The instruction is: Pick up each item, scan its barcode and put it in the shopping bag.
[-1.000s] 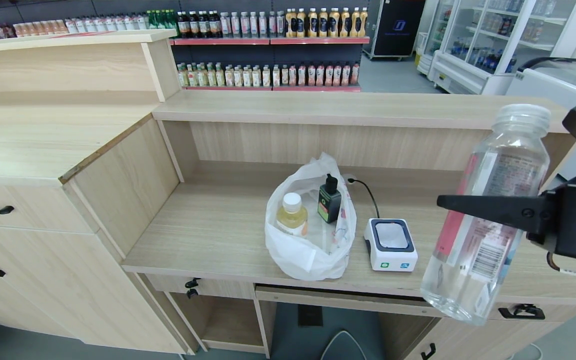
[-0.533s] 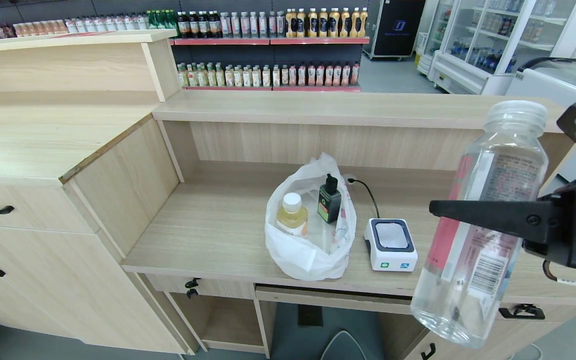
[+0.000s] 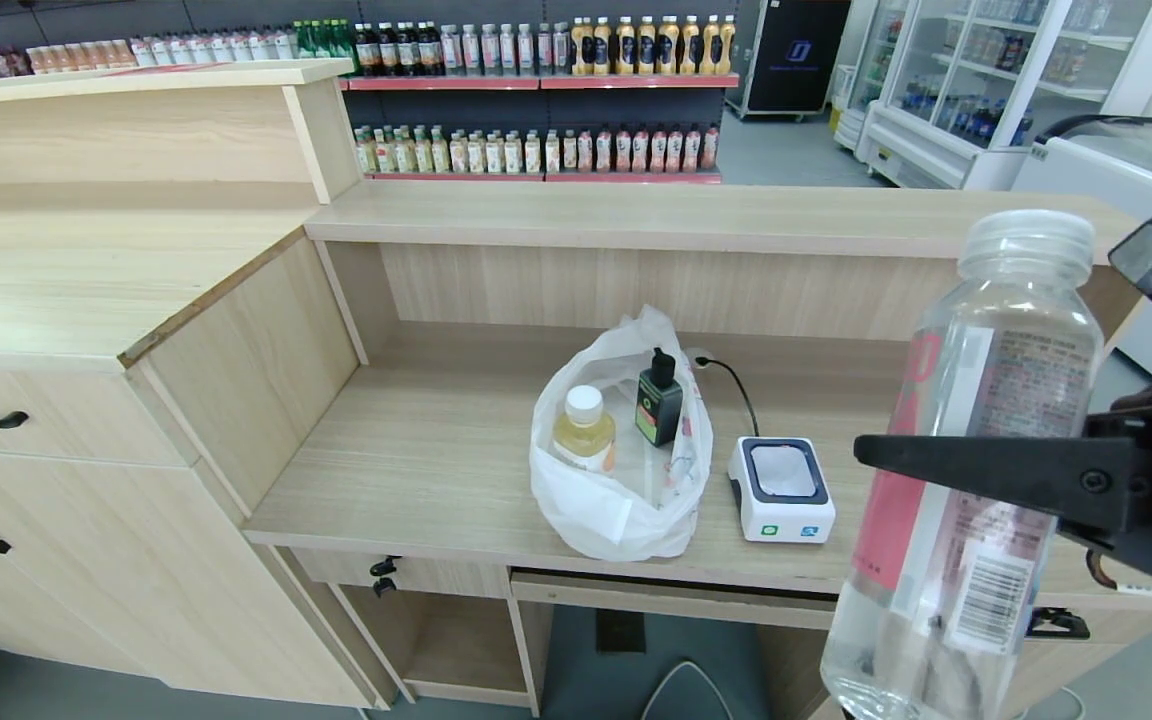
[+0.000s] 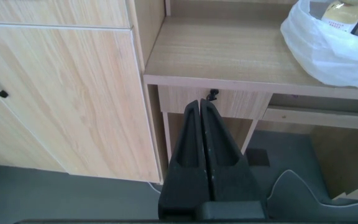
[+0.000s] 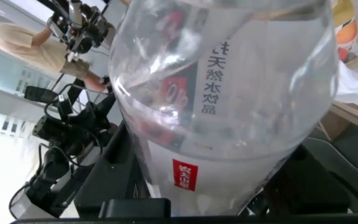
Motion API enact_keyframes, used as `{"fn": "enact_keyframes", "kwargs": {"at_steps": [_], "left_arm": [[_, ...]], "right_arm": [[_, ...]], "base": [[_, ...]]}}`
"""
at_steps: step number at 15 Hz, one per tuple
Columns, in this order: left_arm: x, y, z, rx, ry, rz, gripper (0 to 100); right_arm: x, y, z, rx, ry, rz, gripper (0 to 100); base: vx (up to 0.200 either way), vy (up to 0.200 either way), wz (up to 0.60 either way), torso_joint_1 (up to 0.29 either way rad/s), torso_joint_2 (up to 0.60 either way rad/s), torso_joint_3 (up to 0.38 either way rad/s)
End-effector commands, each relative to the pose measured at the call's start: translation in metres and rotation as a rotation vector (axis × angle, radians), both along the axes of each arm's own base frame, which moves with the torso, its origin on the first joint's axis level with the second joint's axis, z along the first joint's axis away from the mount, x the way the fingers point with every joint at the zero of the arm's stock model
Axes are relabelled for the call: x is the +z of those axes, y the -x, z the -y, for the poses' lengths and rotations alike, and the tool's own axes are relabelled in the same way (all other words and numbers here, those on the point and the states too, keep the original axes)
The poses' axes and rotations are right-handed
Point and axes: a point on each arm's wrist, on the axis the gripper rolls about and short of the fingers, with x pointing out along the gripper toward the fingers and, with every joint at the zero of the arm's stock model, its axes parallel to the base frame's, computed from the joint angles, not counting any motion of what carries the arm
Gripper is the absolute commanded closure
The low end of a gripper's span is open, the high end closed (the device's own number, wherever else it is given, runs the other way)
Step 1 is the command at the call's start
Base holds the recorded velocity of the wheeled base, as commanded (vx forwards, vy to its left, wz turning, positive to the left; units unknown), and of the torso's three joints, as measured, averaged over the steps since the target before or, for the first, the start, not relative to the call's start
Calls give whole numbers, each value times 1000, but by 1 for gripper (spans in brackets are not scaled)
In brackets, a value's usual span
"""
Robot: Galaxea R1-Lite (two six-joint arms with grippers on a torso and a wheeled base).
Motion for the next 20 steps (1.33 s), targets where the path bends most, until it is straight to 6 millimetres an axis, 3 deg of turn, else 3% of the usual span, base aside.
{"fn": "enact_keyframes", "kwargs": {"at_steps": [1,17,19,20], "left_arm": [[0,0,0,1,0,0,100],[0,0,0,1,0,0,100],[0,0,0,1,0,0,100],[0,0,0,1,0,0,100]], "right_arm": [[-2,4,-2,23,-2,-7,100],[-3,9,-1,46,-18,-32,100],[-3,5,1,8,-6,-12,100],[-10,-12,14,-97,116,131,100]], "base": [[0,0,0,0,0,0],[0,0,0,0,0,0],[0,0,0,0,0,0],[0,0,0,0,0,0]]}}
